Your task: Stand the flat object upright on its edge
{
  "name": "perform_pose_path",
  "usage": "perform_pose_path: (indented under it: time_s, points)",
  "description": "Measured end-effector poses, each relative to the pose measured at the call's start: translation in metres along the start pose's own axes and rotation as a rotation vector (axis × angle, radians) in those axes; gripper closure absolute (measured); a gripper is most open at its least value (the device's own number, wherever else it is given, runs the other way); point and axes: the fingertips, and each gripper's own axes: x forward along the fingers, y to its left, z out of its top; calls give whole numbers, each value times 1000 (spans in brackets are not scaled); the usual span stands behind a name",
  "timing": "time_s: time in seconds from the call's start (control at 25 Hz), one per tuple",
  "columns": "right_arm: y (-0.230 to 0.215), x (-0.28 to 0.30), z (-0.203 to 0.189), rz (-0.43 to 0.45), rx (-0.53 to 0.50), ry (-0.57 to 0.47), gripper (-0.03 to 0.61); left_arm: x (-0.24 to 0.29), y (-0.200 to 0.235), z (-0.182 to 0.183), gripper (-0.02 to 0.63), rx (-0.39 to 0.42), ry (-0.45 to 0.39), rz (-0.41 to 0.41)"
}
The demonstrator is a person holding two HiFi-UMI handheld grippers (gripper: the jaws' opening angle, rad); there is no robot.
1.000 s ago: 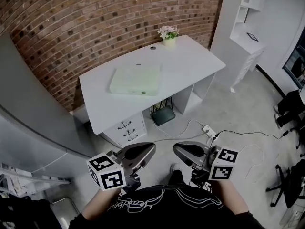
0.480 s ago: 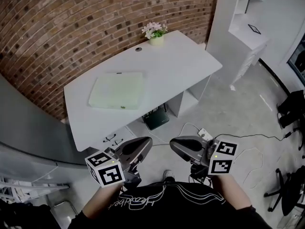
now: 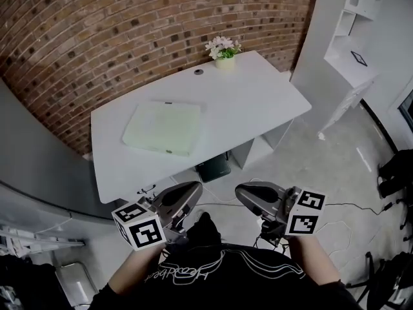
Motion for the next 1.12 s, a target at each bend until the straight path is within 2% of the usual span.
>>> perform_pose_path:
  time_s: [0.24, 0.56, 0.8, 1.12]
  points:
    - [-31, 35, 7, 9, 9, 49, 574, -8, 65, 19, 612, -71, -52, 107]
    - [-112, 91, 23, 6, 76, 119, 574, 8, 159, 39, 612, -140, -62, 209]
    - [-176, 148, 32, 19, 111, 195, 573, 4, 245, 67, 609, -106, -62, 395]
    - [-237, 221, 39, 13, 108, 311, 572, -24, 323, 85, 545, -244, -92, 488]
